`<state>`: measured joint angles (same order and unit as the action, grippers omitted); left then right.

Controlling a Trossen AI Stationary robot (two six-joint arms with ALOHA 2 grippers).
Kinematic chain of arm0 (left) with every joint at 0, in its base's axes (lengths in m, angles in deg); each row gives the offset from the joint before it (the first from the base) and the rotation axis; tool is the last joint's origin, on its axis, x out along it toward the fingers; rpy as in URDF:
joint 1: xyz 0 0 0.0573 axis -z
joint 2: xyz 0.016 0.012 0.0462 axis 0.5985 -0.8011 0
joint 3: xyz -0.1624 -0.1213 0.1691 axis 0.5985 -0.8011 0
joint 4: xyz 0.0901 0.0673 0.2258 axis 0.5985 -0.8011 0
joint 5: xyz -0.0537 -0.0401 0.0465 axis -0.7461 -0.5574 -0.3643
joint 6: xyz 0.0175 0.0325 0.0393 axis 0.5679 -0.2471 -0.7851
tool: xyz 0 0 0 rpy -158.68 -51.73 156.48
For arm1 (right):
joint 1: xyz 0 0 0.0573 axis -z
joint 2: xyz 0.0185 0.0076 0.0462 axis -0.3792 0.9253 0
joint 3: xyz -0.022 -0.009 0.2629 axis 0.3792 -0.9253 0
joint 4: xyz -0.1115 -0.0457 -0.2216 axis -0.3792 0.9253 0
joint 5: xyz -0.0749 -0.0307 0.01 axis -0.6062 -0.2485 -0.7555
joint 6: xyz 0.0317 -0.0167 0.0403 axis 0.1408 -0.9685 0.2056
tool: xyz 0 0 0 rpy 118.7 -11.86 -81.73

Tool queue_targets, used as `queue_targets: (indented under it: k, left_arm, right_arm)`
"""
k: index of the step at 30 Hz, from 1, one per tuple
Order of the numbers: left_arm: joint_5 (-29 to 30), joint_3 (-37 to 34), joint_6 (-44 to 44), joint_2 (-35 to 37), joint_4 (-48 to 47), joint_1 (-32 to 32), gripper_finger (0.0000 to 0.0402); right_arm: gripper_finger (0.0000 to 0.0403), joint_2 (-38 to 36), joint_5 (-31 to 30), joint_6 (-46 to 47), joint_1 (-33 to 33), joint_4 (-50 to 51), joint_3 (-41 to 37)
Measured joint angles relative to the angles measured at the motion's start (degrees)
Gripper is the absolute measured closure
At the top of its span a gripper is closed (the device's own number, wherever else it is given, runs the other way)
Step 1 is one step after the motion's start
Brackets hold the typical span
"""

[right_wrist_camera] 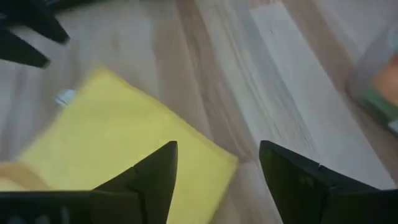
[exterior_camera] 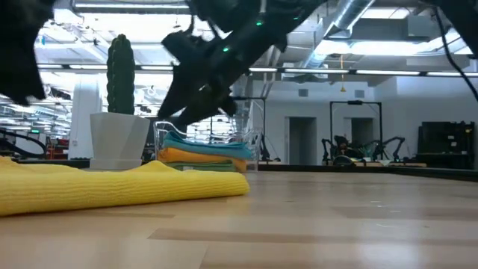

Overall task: Fold microfiber towels
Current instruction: Fold the yellow microfiber cloth

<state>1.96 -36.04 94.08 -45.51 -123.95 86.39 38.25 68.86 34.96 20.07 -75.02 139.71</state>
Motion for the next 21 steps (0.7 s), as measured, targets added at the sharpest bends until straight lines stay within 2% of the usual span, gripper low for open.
queue_targets:
  k: [5,8,15,21]
  left_arm:
    - [-0.9,-6.3,6.6,0.0,8.4,1.9,0.0212]
    - [-0.3,-10.6,8.0,0.0,14.8,2.7,0.0188]
    - [0.3,-19.8,8.5,0.1,28.9,3.0,0.0181]
    - [1.3,-22.2,8.9,0.2,30.9,2.8,0.0182]
  right_arm:
    - [0.0155,6.0,0.1,-0.9,1.0,3.9,6.5]
    - [0.0159,8.3,0.1,-1.5,1.8,4.4,9.0]
    - [0.0164,9.5,0.8,-1.6,3.6,5.6,9.2]
    - [0.0164,9.7,1.5,-1.6,3.7,5.5,8.7]
